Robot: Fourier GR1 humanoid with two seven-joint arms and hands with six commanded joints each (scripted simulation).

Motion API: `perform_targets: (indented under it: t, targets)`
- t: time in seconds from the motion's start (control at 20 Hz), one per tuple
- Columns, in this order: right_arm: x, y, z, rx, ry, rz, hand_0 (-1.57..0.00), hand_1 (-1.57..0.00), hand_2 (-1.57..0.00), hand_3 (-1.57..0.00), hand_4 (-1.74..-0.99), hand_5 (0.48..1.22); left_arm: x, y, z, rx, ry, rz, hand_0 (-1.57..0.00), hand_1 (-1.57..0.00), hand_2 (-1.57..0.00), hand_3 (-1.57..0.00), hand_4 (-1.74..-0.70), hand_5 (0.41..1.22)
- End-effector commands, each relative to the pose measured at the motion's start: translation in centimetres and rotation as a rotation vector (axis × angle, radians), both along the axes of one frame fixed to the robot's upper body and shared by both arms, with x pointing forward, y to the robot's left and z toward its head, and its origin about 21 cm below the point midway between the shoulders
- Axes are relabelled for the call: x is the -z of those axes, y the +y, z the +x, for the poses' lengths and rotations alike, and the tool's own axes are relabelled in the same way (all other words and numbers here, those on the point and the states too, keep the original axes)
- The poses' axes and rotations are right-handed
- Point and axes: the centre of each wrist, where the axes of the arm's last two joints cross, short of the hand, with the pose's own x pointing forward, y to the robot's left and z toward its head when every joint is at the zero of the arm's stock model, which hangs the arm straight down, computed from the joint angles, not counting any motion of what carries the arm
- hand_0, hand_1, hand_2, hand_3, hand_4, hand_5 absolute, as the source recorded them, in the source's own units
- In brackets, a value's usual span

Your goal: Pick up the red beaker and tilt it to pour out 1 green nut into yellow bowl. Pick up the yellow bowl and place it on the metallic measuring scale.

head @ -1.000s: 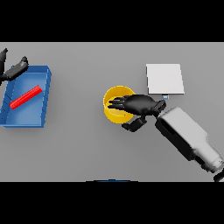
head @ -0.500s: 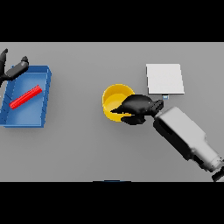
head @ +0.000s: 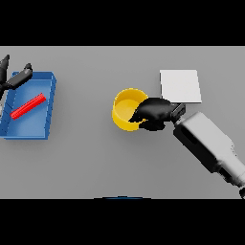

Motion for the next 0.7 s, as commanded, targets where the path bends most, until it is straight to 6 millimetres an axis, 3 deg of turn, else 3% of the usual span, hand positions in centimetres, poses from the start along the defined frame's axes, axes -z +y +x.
perform_targets:
  t: [0.0, 0.15, 0.4, 0.5, 0.55, 0.65]
  targets:
    - [-0.9, 0.0, 0.2, 0.018, -0.006, 0.002, -1.53, -1.52, -1.52, -1.36, -1.714, 1.213, -0.3, 0.3, 0.1, -0.008, -0.008, 0.003, 0.00, 0.00, 0.00, 0.00, -0.78, 0.727]
    - [-2.7, -0.7, 0.4, 0.028, -0.036, -0.012, -1.55, -1.54, -1.54, -1.33, -1.721, 1.217, -0.4, 0.6, 0.2, -0.009, -0.014, 0.003, 0.00, 0.00, 0.00, 0.00, -0.79, 0.733]
    - [-3.7, 0.2, 0.4, 0.055, -0.040, -0.023, -1.56, -1.55, -1.56, -1.32, -1.723, 1.218, -1.2, 0.7, 0.1, 0.010, -0.041, -0.003, 0.00, 0.00, 0.00, 0.00, -0.80, 0.741]
    - [-4.2, -0.4, 0.8, 0.093, -0.068, -0.031, -1.57, -1.56, -1.56, -1.27, -1.723, 1.219, -1.2, 0.7, 0.2, 0.010, -0.033, -0.002, 0.00, 0.00, 0.00, 0.00, -0.80, 0.747]
    - [-4.8, -1.0, 1.0, 0.109, -0.090, -0.036, -1.47, -1.53, -1.57, -1.28, -1.723, 1.220, -1.0, 0.5, 0.0, 0.004, -0.031, 0.002, 0.00, 0.00, 0.00, 0.00, -0.79, 0.748]
    - [-5.5, -1.7, 1.7, 0.159, -0.125, -0.047, -1.51, -1.55, -1.57, -1.32, -1.723, 1.220, -1.2, 1.1, -0.2, 0.000, -0.033, 0.002, 0.00, 0.00, 0.00, 0.00, -0.79, 0.753]
